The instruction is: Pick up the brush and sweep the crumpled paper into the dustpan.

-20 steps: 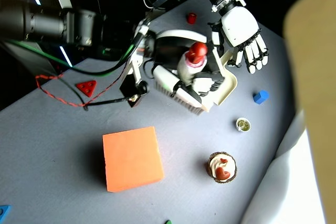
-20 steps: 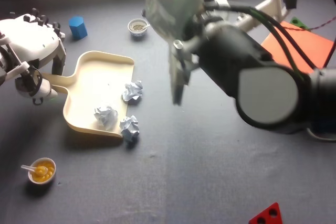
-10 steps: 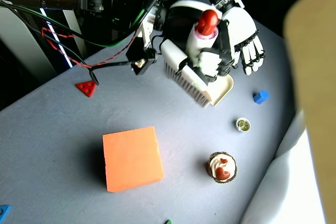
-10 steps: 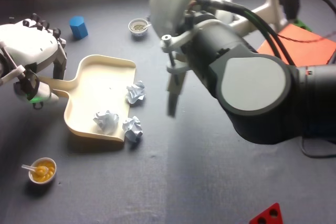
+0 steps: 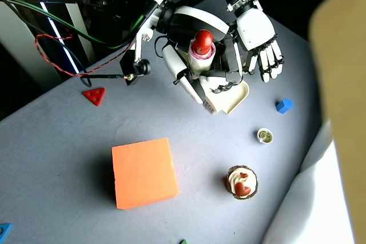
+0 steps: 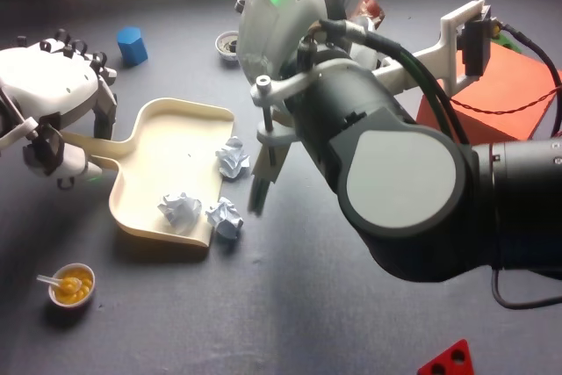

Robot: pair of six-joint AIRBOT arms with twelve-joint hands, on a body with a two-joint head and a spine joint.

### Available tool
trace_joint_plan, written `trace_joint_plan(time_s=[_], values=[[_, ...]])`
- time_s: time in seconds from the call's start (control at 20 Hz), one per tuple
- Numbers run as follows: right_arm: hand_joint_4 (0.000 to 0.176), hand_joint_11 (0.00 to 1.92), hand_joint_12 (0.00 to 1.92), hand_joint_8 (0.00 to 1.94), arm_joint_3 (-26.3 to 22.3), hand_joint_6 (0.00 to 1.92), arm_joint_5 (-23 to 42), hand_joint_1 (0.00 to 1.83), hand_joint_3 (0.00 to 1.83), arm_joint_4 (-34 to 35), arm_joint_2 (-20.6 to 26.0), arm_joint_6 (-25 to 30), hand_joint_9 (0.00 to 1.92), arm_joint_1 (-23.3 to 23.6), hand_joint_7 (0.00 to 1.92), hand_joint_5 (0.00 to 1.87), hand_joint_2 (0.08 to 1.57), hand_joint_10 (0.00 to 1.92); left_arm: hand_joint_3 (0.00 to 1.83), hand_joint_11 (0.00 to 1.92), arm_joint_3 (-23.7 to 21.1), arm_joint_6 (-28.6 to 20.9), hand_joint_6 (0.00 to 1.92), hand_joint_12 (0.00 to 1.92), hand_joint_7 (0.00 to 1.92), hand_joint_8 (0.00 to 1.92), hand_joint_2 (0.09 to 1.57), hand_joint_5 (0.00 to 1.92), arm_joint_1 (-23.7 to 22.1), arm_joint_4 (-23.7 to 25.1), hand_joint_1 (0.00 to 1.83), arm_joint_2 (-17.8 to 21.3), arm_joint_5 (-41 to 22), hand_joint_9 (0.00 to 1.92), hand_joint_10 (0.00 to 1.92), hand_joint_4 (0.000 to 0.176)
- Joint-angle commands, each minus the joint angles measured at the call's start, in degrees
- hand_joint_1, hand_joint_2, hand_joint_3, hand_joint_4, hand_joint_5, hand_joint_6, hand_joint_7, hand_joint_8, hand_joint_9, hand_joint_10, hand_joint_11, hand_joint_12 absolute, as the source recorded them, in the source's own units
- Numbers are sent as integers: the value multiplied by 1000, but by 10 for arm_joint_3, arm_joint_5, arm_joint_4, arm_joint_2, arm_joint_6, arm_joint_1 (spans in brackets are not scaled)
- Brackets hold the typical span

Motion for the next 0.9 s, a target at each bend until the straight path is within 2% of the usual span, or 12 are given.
trace_joint_plan(time_s=[0.0,0.05,0.1,0.15,0.2,0.25,0.3,0.4,0.55,0.7,0.85], values=[[176,1096,1921,1941,-2,1921,-32,1544,3,-65,4,-13,1178,7,1110,953,1202,1921,0,0,2,0,908,483,322,1,1095,1025,-2,16,1088,10,-59,212,2,18],[176,1101,1921,1941,-2,1921,-26,1551,0,-70,3,-18,1184,2,1111,960,1196,1921,0,0,0,-1,894,495,338,4,1092,1034,-1,18,1098,13,-59,223,4,0],[176,1105,1921,1941,-2,1921,-23,1545,0,-72,2,-23,1183,-1,1112,959,1196,1921,0,0,-2,-2,866,525,359,3,1083,1051,-1,18,1092,14,-60,236,2,26],[176,1112,1921,1941,-2,1921,-21,1546,0,-76,0,-27,1188,-6,1111,957,1195,1921,0,0,-6,-3,860,531,363,2,1082,1054,2,18,1090,17,-63,240,2,32],[176,1123,1921,1941,-3,1921,-20,1541,0,-77,0,-29,1199,-8,1115,964,1191,1921,0,0,-8,-4,859,521,353,1,1081,1055,3,18,1085,19,-65,233,1,49],[176,1105,1921,1941,-4,1921,-18,1551,0,-77,-2,-31,1197,-11,1116,964,1191,1921,0,0,-10,-4,861,472,334,1,1082,1053,5,18,1083,20,-67,211,2,55],[176,1116,1921,1941,-5,1921,-14,1565,0,-78,-3,-32,1199,-14,1110,963,1188,1921,2,0,-13,-4,877,397,335,2,1087,1044,6,19,1095,22,-68,203,2,13],[176,1150,1921,1941,-4,1921,-11,1554,2,-89,-10,-32,1204,-24,1102,979,1198,1921,0,0,-16,-4,853,410,344,2,1081,1058,6,21,1111,24,-68,202,1,0],[176,1198,1921,1941,1,1921,-10,1571,0,-94,-22,-32,1207,-39,1094,1036,1186,1921,1,0,-21,-4,920,444,329,3,1099,1018,6,27,1091,28,-72,200,1,5],[176,1193,1921,1941,13,1921,-10,1578,0,-111,-40,-25,1186,-53,1070,1038,1179,1921,0,0,-27,-4,881,449,330,0,1089,1041,6,33,1107,29,-78,202,0,0],[176,1164,1921,1941,30,1921,-11,1507,4,-140,-58,-7,1204,-57,1100,1065,1202,1921,1,0,-32,-4,903,452,328,3,1094,1028,6,36,1094,29,-83,205,6,6]])
